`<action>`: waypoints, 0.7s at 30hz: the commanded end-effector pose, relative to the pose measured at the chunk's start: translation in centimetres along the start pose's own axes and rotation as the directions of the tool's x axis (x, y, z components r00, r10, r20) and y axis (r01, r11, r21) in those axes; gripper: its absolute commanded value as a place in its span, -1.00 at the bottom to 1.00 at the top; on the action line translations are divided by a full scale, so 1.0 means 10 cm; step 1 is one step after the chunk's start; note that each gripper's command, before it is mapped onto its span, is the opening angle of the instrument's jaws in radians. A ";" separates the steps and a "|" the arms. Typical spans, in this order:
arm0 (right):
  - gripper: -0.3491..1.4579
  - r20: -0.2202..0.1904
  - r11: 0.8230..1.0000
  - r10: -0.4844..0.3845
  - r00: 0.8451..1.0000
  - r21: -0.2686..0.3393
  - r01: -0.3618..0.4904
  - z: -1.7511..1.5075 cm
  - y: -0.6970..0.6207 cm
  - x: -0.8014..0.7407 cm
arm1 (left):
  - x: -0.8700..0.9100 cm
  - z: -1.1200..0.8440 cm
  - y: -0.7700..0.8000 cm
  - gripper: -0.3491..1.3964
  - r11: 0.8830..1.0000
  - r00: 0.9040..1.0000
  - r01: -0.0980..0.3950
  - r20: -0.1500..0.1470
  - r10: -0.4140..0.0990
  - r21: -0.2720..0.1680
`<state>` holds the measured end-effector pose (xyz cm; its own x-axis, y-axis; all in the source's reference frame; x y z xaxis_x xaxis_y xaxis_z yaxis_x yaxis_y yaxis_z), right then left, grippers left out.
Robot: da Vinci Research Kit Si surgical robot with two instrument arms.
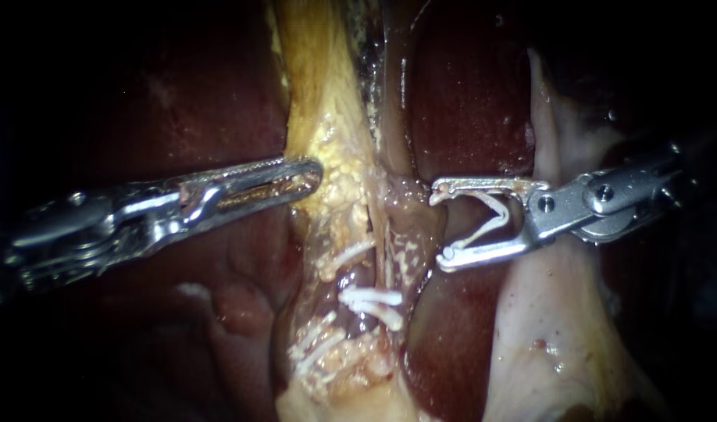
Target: Clipping third clip right tube
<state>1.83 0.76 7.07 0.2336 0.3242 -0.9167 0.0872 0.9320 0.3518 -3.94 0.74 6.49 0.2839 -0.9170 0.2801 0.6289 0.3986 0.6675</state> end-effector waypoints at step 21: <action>0.04 0.003 0.887 0.461 0.887 0.035 -0.461 0.117 -0.005 -0.095 | -0.032 -0.090 -0.012 -1.00 0.999 0.997 0.030 0.066 -0.028 -0.019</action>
<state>2.79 0.21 8.15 0.2508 0.7196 -0.6475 0.0053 0.6678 0.7443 -3.46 0.99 5.70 0.2177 -0.9269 0.3056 0.6502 0.3713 0.6629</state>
